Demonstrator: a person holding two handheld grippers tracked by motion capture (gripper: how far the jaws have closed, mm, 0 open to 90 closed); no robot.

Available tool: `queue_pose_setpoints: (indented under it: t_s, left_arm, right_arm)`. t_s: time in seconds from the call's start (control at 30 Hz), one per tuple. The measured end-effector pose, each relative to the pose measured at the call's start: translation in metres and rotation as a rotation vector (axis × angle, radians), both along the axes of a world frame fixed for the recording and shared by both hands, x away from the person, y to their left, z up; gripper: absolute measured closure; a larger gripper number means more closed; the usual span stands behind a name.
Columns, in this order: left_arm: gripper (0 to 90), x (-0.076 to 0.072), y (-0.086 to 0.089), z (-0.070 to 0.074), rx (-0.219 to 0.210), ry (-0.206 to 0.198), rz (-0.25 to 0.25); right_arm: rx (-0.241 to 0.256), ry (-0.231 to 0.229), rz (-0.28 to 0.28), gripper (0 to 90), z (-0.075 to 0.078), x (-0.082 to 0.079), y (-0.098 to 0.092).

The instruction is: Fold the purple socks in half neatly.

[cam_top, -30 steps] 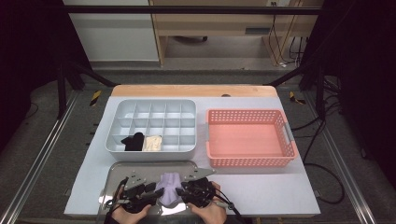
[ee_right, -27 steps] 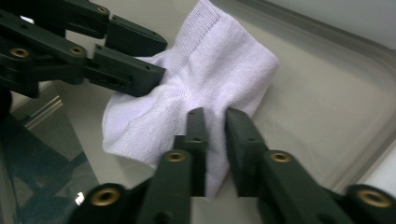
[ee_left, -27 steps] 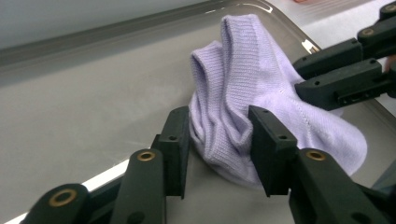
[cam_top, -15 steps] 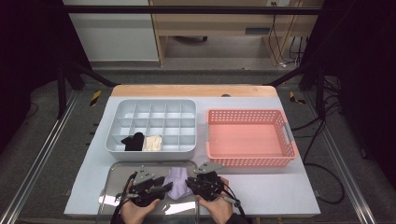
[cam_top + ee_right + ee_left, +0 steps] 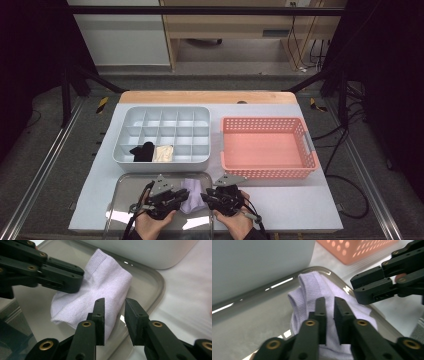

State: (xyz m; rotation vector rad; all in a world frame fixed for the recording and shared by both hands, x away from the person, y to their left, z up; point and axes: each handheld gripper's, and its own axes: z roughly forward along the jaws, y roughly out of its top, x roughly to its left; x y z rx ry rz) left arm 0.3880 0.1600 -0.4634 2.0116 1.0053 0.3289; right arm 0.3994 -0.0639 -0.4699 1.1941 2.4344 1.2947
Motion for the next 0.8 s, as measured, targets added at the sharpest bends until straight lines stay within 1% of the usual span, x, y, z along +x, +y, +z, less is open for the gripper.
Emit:
queue_pose_setpoints:
  t_s: [0.03,0.1,0.13,0.23,0.27,0.3,0.33,0.37,0.4,0.53,0.6,0.63,0.67,0.7,0.77,0.8]
  left_arm:
    - [85.7,0.001,0.000,-0.002,0.009,0.003,0.005]
    - [88.5,0.001,0.002,-0.006,0.010,0.018,0.011]
    - [89.2,0.001,0.003,-0.008,0.005,0.030,0.008]
    - [89.3,0.001,0.003,-0.010,0.005,0.035,0.007]
    - [89.3,0.000,0.002,-0.010,0.007,0.032,0.007]
    - [89.3,0.000,0.002,-0.010,0.012,0.028,0.005]
    - [89.3,0.000,0.002,-0.010,0.012,0.028,0.005]
    - [89.3,0.000,0.002,-0.011,0.007,0.030,0.007]
    - [89.3,0.001,0.002,-0.011,0.002,0.034,0.007]
    - [89.3,0.001,0.002,-0.011,-0.003,0.035,0.010]
    - [89.3,0.001,0.002,-0.011,-0.007,0.036,0.007]
    - [89.3,0.001,0.002,-0.011,-0.013,0.039,0.006]
    - [89.3,0.001,0.001,-0.012,-0.024,0.046,0.004]
    - [89.3,0.001,0.000,-0.012,-0.030,0.048,0.003]
    - [89.3,0.000,-0.002,-0.013,-0.032,0.045,-0.001]
    - [89.2,0.000,-0.001,-0.013,-0.033,0.042,-0.003]
  right_arm:
    - [0.001,0.005,-0.001,70.2,-0.001,0.000,0.001]
    - [-0.003,0.011,0.000,68.9,-0.003,0.001,0.003]
    - [0.002,0.010,0.005,68.2,-0.004,0.001,0.005]
    - [0.002,0.014,0.005,68.8,-0.008,0.002,0.009]
    - [-0.002,0.020,0.004,70.7,-0.010,0.003,0.011]
    - [0.004,0.022,-0.001,74.0,-0.011,0.002,0.012]
    - [0.004,0.022,-0.001,74.0,-0.011,0.002,0.012]
    - [0.016,0.035,0.000,81.1,-0.011,0.002,0.013]
    - [0.023,0.038,-0.002,83.3,-0.011,0.002,0.013]
    - [0.034,0.042,-0.004,86.2,-0.009,0.003,0.011]
    - [0.056,0.016,0.006,87.4,-0.004,0.002,0.009]
    - [0.075,0.008,0.017,87.8,0.001,0.001,0.008]
    - [0.098,-0.013,0.043,88.2,0.009,-0.001,0.008]
    - [0.098,-0.013,0.043,88.2,0.009,-0.001,0.008]
    - [0.104,-0.029,0.068,88.3,0.013,-0.004,0.012]
    - [0.097,-0.036,0.078,88.3,0.013,-0.006,0.013]
